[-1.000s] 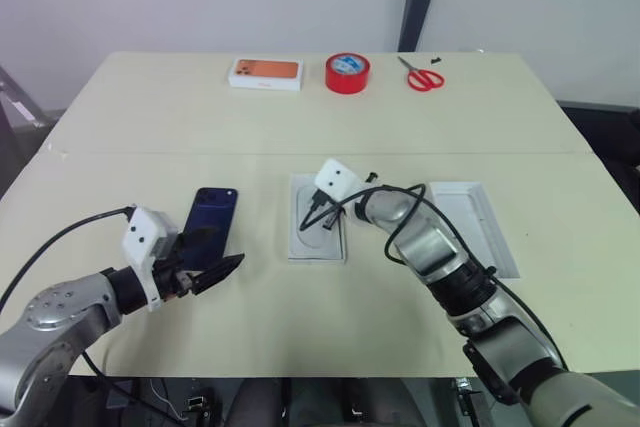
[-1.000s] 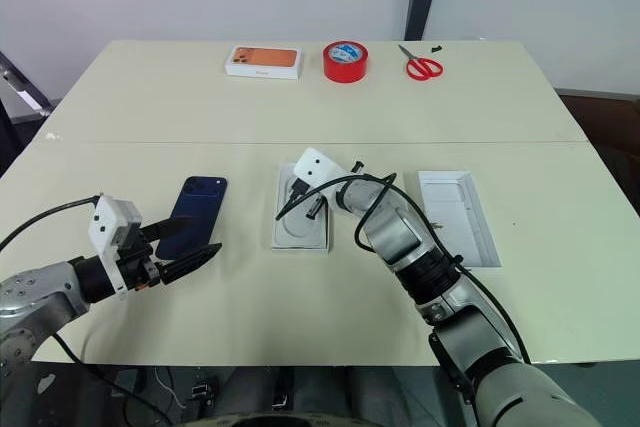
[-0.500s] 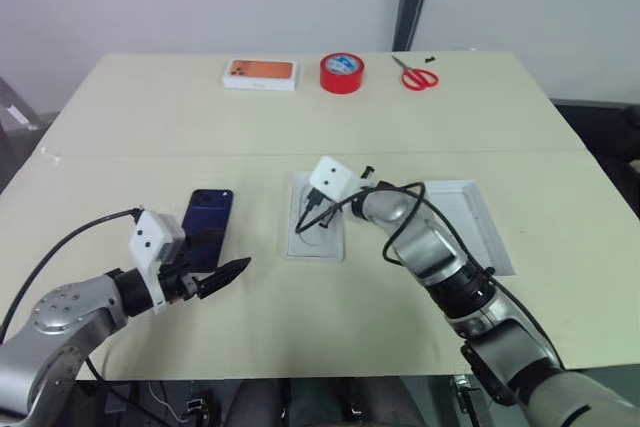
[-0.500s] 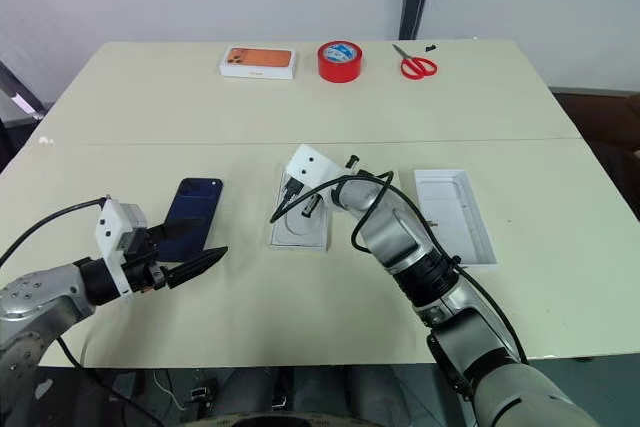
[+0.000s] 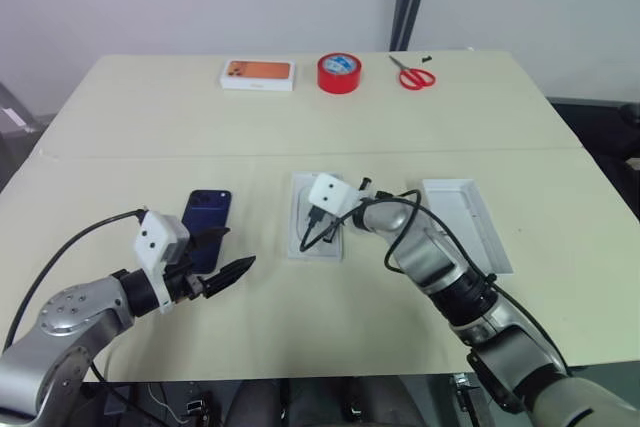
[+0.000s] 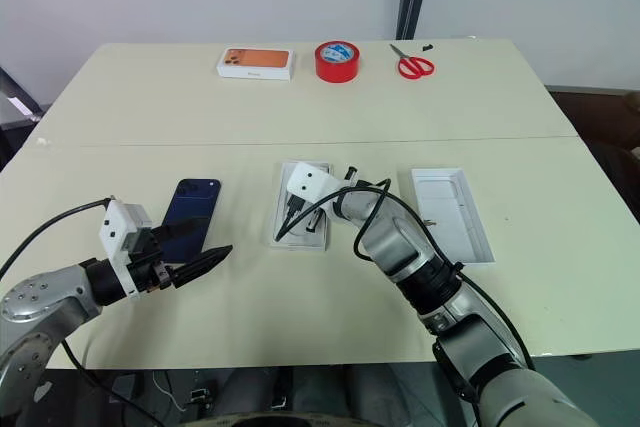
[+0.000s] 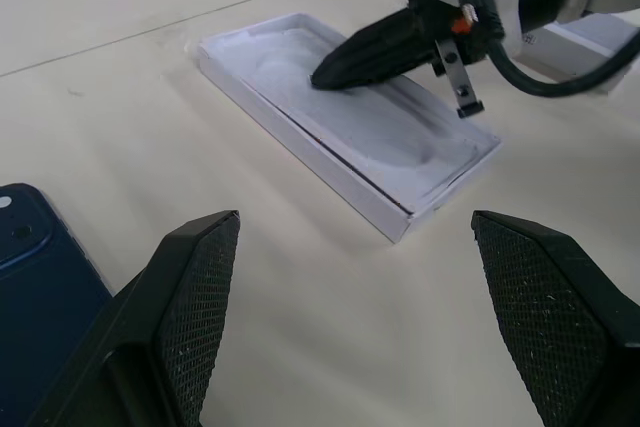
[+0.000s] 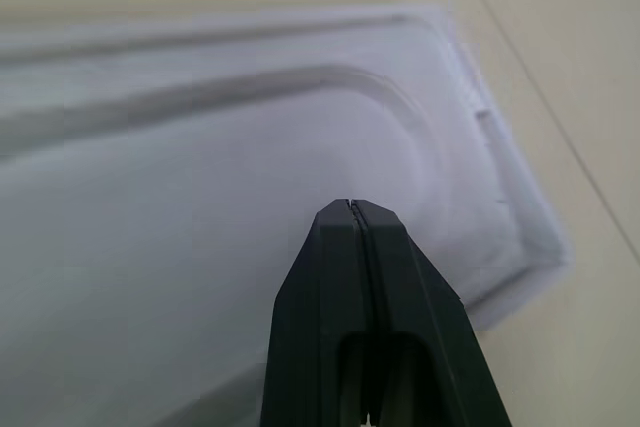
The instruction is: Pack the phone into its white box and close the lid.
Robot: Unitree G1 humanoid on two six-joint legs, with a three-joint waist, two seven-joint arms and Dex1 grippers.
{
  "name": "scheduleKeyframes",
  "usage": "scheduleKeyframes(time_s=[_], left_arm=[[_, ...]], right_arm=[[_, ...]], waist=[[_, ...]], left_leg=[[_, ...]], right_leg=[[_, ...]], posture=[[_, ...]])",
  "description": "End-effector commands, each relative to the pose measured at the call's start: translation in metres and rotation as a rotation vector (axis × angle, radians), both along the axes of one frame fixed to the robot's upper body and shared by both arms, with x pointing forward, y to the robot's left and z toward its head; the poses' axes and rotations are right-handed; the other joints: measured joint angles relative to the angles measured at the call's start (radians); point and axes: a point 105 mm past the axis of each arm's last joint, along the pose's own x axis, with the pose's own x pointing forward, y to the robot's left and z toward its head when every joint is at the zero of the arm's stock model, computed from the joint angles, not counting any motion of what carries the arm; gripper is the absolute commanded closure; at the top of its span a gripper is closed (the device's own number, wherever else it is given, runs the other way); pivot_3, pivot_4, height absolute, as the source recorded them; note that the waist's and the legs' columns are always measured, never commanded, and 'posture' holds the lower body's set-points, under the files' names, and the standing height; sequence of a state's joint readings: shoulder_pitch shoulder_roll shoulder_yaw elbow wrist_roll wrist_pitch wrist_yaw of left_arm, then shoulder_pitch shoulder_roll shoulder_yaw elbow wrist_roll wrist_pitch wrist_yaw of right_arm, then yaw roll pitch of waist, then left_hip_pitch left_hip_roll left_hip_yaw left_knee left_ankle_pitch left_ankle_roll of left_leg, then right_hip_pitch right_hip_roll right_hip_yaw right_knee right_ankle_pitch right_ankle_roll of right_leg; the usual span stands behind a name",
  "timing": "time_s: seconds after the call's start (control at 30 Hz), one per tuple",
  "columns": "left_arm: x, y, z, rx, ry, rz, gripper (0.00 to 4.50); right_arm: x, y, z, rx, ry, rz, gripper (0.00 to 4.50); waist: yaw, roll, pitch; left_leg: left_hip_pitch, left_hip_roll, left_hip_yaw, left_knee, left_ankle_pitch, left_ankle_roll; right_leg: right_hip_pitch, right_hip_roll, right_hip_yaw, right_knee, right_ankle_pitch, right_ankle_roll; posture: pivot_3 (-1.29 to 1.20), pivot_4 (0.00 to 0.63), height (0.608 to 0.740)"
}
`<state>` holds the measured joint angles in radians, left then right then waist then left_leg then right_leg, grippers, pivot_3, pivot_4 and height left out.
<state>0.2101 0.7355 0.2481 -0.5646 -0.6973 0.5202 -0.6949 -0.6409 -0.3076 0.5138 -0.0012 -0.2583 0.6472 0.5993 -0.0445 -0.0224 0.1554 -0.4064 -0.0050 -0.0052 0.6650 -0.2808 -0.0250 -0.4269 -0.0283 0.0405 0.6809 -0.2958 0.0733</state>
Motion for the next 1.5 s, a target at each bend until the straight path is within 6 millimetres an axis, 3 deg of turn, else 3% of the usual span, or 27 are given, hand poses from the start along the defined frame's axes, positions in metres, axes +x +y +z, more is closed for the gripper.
scheduleKeyframes(time_s=[0.03, 0.17, 0.47, 0.83, 1.17, 1.37, 1.5], left_arm=[[-0.002, -0.004, 0.009, 0.003, -0.036, -0.018, 0.59], [-0.006, -0.004, 0.009, -0.010, -0.026, -0.034, 0.59], [-0.006, 0.000, 0.009, 0.006, -0.026, -0.031, 0.59], [-0.008, 0.000, 0.008, 0.002, -0.023, -0.025, 0.59], [-0.003, 0.001, 0.006, 0.013, -0.024, -0.018, 0.59], [-0.003, 0.005, 0.006, 0.024, -0.022, -0.006, 0.59], [-0.004, 0.006, 0.006, 0.027, -0.021, -0.005, 0.59]], right_arm=[[0.000, 0.005, 0.020, 0.026, -0.074, 0.020, 4.49], [0.003, 0.015, 0.035, 0.112, -0.081, 0.012, 4.49], [0.008, 0.032, 0.012, 0.140, 0.018, 0.015, 4.49], [0.000, 0.015, 0.001, 0.048, 0.024, 0.039, 4.49], [-0.002, 0.001, 0.014, -0.070, -0.077, 0.061, 4.49], [-0.014, -0.005, 0.015, -0.210, -0.124, 0.166, 4.49], [-0.015, 0.000, 0.027, -0.155, -0.140, 0.166, 4.49]], waist=[[0.000, 0.000, 0.000], [-0.001, 0.000, 0.000], [0.000, 0.000, 0.000], [0.000, 0.000, 0.000], [0.000, 0.000, 0.000], [0.001, 0.000, 0.000], [-0.001, 0.000, 0.000]], left_leg=[[0.000, 0.000, 0.000, 0.000, 0.000, 0.000], [0.000, 0.000, 0.000, 0.000, 0.000, 0.000], [0.000, 0.000, 0.000, 0.000, 0.000, 0.000], [0.000, 0.000, 0.000, 0.000, 0.000, 0.000], [0.000, 0.000, 0.000, 0.000, 0.000, 0.000], [0.000, 0.000, 0.000, 0.000, 0.000, 0.000], [0.000, 0.000, 0.000, 0.000, 0.000, 0.000]], right_leg=[[0.000, 0.000, 0.000, 0.000, 0.000, 0.000], [0.000, 0.000, 0.000, 0.000, 0.000, 0.000], [0.000, 0.000, 0.000, 0.000, 0.000, 0.000], [0.000, 0.000, 0.000, 0.000, 0.000, 0.000], [0.000, 0.000, 0.000, 0.000, 0.000, 0.000], [0.000, 0.000, 0.000, 0.000, 0.000, 0.000], [0.000, 0.000, 0.000, 0.000, 0.000, 0.000]], posture=[[0.00, 0.150, 0.733], [0.00, 0.150, 0.733], [0.00, 0.150, 0.733], [0.00, 0.150, 0.733], [0.00, 0.150, 0.733], [0.00, 0.150, 0.733], [0.00, 0.150, 0.733]])
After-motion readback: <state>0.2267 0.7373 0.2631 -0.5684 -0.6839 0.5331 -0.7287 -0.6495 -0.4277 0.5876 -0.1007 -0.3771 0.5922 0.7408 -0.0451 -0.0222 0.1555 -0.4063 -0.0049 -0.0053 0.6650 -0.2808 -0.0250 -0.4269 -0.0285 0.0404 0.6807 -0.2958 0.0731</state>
